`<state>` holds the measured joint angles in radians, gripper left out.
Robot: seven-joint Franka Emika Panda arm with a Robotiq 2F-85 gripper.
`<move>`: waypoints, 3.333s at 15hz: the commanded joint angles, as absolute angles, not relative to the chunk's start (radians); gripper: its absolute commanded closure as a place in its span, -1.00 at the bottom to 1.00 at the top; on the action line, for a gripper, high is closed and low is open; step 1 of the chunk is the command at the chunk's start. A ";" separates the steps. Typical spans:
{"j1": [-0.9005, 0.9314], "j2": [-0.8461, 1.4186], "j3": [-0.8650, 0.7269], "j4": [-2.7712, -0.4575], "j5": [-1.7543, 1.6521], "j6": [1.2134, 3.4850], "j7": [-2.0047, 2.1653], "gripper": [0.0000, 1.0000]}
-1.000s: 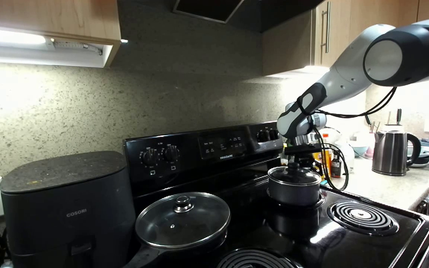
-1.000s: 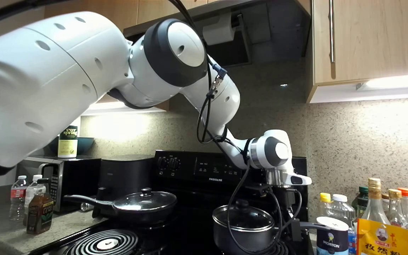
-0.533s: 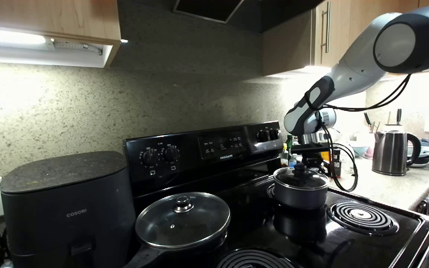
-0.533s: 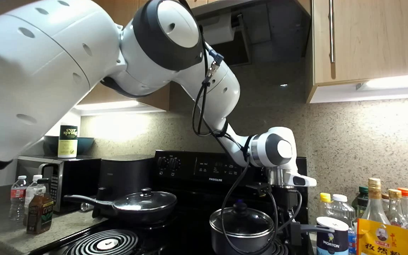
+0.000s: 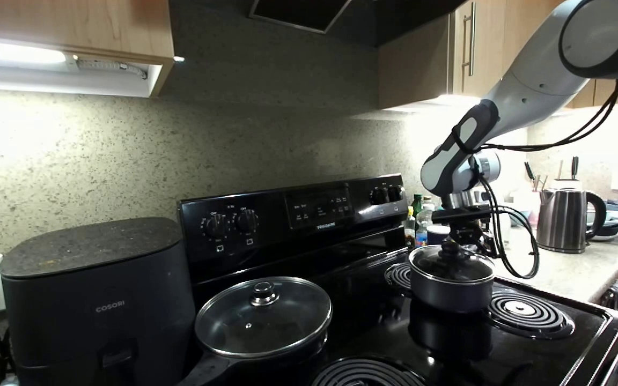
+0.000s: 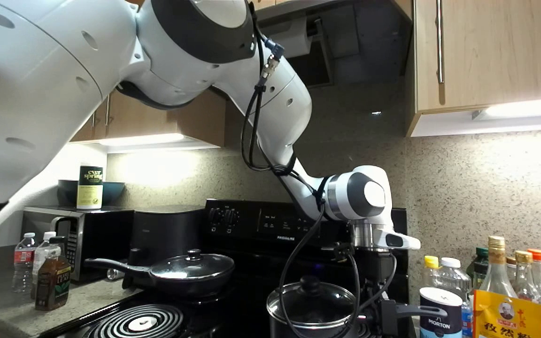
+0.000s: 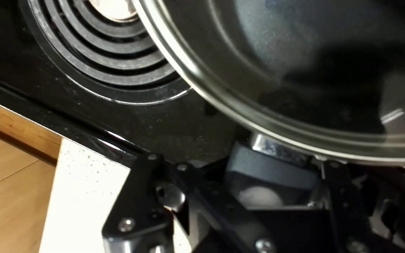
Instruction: Slide the pot on the stove to the front plate
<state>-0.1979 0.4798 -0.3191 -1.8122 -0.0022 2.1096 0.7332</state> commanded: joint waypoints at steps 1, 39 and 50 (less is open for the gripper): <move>-0.200 0.476 -0.317 -1.815 -0.006 2.107 0.734 0.99; -0.304 0.179 -0.474 -2.297 -0.014 2.185 1.084 1.00; -0.290 0.116 -0.427 -2.292 -0.002 2.264 1.053 -0.06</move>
